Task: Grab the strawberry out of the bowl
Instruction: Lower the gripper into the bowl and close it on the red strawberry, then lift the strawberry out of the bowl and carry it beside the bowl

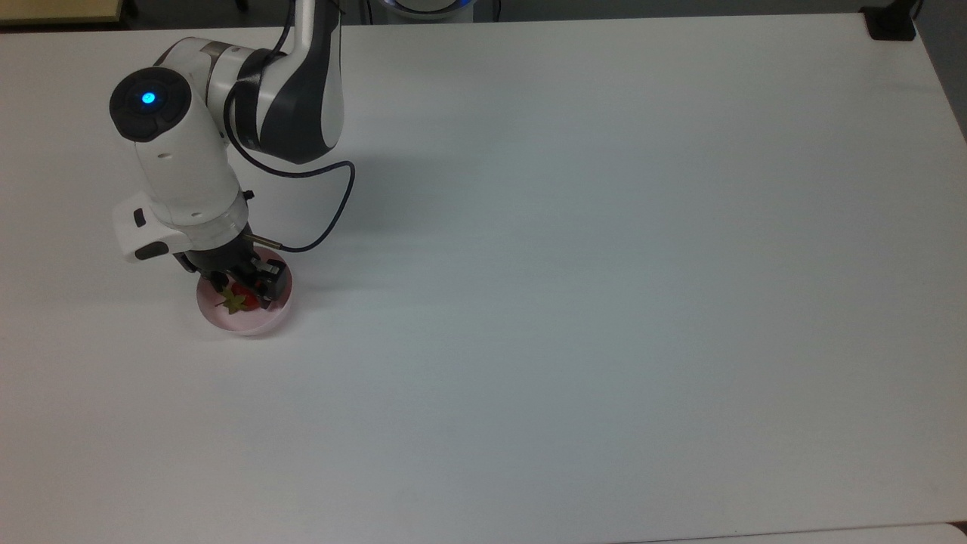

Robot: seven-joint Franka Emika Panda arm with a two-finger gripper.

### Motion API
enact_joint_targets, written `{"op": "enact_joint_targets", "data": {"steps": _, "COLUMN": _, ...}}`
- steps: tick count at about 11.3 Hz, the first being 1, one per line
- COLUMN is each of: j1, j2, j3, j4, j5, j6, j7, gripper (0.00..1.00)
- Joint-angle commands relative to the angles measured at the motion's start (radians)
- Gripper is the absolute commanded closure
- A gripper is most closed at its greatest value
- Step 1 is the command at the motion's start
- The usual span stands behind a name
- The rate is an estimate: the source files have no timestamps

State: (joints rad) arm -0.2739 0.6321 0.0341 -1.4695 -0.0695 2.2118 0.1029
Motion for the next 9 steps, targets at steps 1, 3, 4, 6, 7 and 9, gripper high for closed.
{"op": "enact_joint_targets", "data": {"steps": 1, "j1": 0.004, "j2": -0.024, "j3": 0.004, "j4": -0.011, "j5": 0.023, "j6": -0.004, "j7": 0.014, "gripper": 0.58}}
{"op": "enact_joint_targets", "data": {"steps": 3, "j1": 0.004, "j2": -0.064, "j3": 0.006, "j4": 0.001, "j5": 0.049, "j6": -0.105, "j7": 0.020, "gripper": 0.58}}
{"op": "enact_joint_targets", "data": {"steps": 4, "j1": 0.004, "j2": -0.083, "j3": 0.004, "j4": 0.001, "j5": 0.051, "j6": -0.121, "j7": 0.014, "gripper": 0.58}}
{"op": "enact_joint_targets", "data": {"steps": 6, "j1": -0.010, "j2": -0.091, "j3": -0.003, "j4": 0.030, "j5": 0.048, "j6": -0.124, "j7": -0.021, "gripper": 0.58}}
{"op": "enact_joint_targets", "data": {"steps": 7, "j1": -0.024, "j2": -0.092, "j3": -0.010, "j4": 0.035, "j5": 0.047, "j6": -0.132, "j7": -0.069, "gripper": 0.58}}
{"op": "enact_joint_targets", "data": {"steps": 9, "j1": -0.069, "j2": -0.094, "j3": -0.016, "j4": 0.037, "j5": 0.042, "j6": -0.135, "j7": -0.206, "gripper": 0.58}}
